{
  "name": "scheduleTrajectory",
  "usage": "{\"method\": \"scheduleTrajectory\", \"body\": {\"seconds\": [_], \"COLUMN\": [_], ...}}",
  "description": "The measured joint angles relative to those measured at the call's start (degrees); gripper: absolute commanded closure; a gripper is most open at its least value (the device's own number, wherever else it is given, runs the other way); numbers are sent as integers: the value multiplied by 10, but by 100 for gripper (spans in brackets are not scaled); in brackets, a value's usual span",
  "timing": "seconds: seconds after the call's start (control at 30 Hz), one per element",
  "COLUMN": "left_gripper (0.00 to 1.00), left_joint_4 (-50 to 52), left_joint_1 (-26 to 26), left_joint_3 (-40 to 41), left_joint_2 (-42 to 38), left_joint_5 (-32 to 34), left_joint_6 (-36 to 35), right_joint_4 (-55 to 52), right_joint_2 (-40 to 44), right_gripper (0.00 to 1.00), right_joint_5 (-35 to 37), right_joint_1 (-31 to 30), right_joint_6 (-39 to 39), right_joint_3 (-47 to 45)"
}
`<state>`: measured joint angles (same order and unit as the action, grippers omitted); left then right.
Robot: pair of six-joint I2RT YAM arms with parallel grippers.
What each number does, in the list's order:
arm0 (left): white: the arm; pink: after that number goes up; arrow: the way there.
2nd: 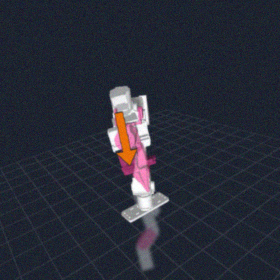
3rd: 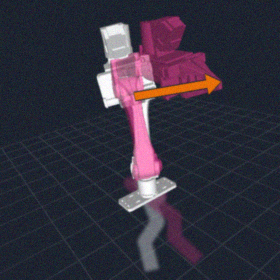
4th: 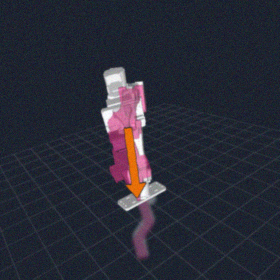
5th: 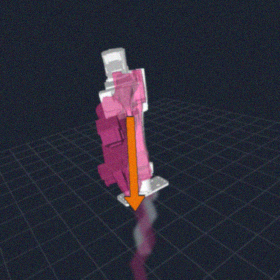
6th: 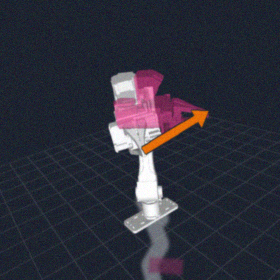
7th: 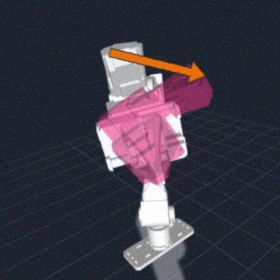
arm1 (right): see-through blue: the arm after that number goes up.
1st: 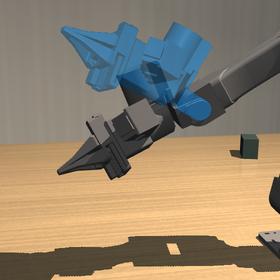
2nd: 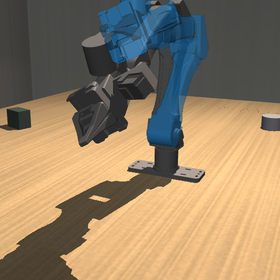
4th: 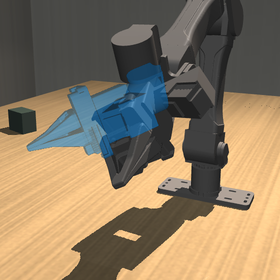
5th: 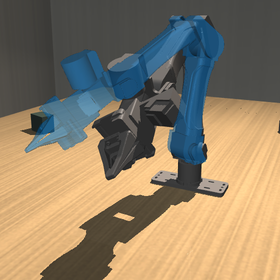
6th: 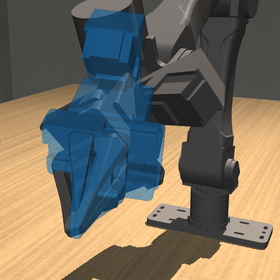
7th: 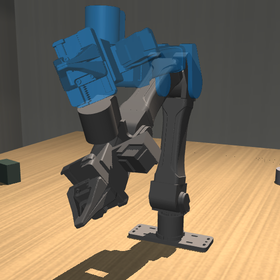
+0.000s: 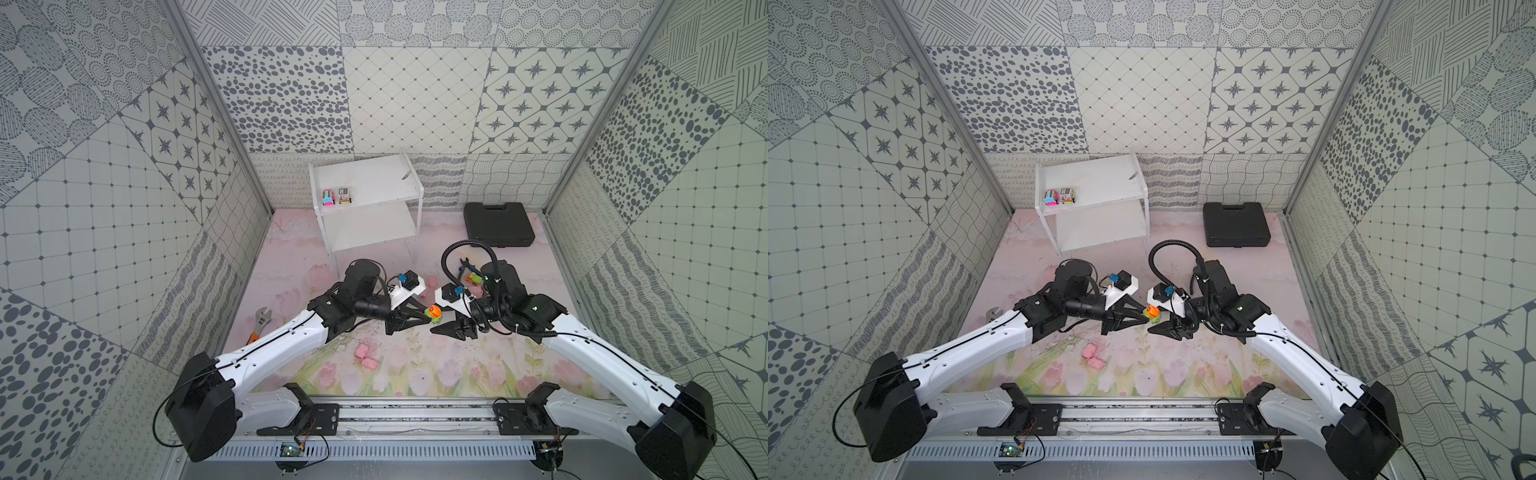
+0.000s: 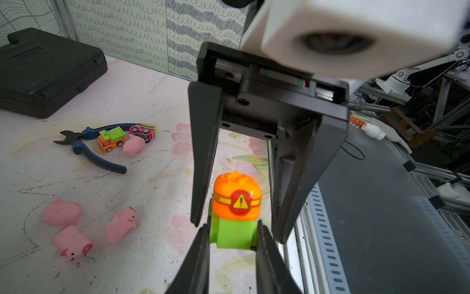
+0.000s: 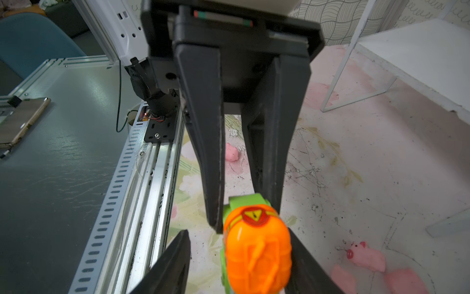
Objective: Organize plastic toys on shelves
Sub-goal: Place the plastic toy on the shelf.
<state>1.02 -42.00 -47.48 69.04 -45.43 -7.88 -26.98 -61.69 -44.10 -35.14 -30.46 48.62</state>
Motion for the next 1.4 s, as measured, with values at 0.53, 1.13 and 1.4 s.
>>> {"method": "scheduleTrajectory", "body": {"seconds": [0.53, 1.13, 1.4], "left_gripper": [85, 83, 83], "left_joint_4": [14, 196, 249], "left_joint_1": [29, 46, 76], "left_joint_3": [-50, -424, -556], "left_joint_2": [-80, 71, 177], "left_joint_5": [153, 549, 654], "left_joint_6": [41, 193, 186], "right_joint_4": [277, 461, 500], "right_joint_2": [158, 107, 107], "right_gripper": [12, 12, 12], "right_joint_5": [126, 179, 157], "right_joint_1": [133, 165, 167], "right_joint_6": [357, 579, 589], "right_joint_3": [-149, -212, -235]}}
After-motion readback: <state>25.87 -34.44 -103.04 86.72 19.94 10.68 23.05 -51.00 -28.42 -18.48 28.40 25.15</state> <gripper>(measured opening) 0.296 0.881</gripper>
